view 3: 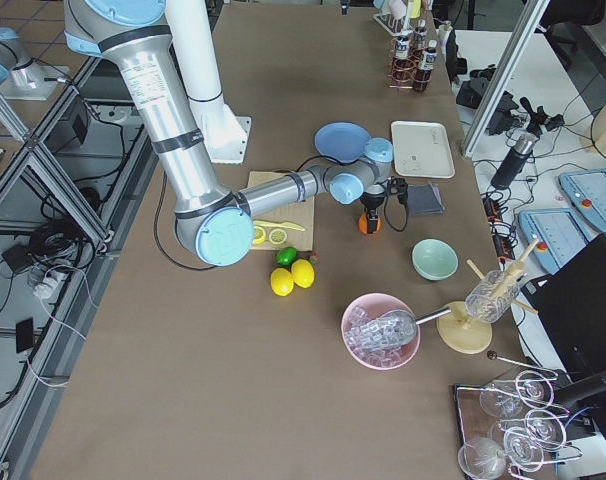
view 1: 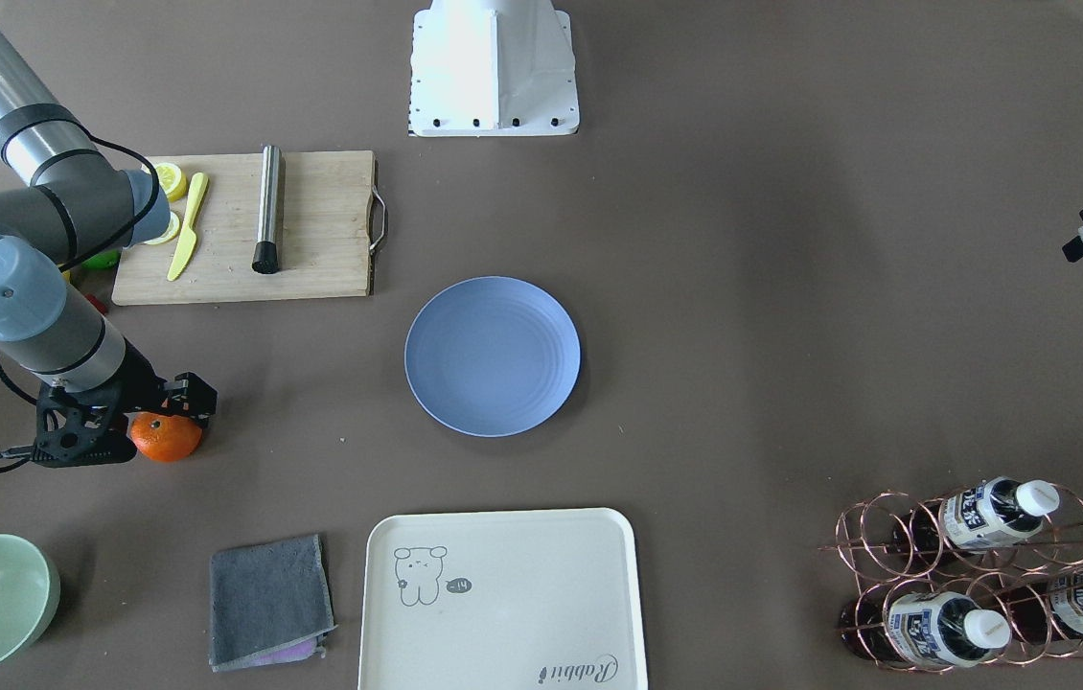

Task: Pick orange to plate
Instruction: 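Lower the right gripper and close it on the orange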

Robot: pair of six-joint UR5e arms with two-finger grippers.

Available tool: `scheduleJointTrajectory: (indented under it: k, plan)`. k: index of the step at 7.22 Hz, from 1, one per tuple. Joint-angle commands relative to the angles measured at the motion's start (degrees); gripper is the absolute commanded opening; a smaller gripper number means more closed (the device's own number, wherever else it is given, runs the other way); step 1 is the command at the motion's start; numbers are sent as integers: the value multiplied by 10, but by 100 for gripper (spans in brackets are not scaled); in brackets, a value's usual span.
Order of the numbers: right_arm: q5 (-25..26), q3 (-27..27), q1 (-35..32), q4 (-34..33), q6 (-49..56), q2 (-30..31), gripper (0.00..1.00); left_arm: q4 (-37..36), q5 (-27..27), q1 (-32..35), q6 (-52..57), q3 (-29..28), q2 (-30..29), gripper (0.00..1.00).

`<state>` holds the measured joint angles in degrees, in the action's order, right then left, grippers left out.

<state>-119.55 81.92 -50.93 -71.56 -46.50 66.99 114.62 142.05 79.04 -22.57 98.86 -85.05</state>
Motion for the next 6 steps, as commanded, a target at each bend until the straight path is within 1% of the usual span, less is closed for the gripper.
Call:
scheduleJointTrajectory:
  k: [1, 2, 3, 4, 5, 6]
  plan:
    - [5, -27, 7, 35, 0, 0, 100, 6, 0, 0, 0, 0, 8, 98]
    - [5, -38, 7, 51, -2, 0, 98, 9, -1, 0, 0, 0, 8, 98]
    - [5, -33, 6, 51, -5, -4, 89, 16, -1, 0, 0, -1, 8, 98]
    - [5, -31, 3, 49, -11, -11, 66, 17, -1, 0, 0, -2, 9, 98]
    - [5, -26, 2, 48, -22, -12, 1, 17, -1, 0, 0, -1, 9, 98]
    - [3, -6, 2, 43, -24, -12, 0, 17, -1, 0, 0, -2, 9, 98]
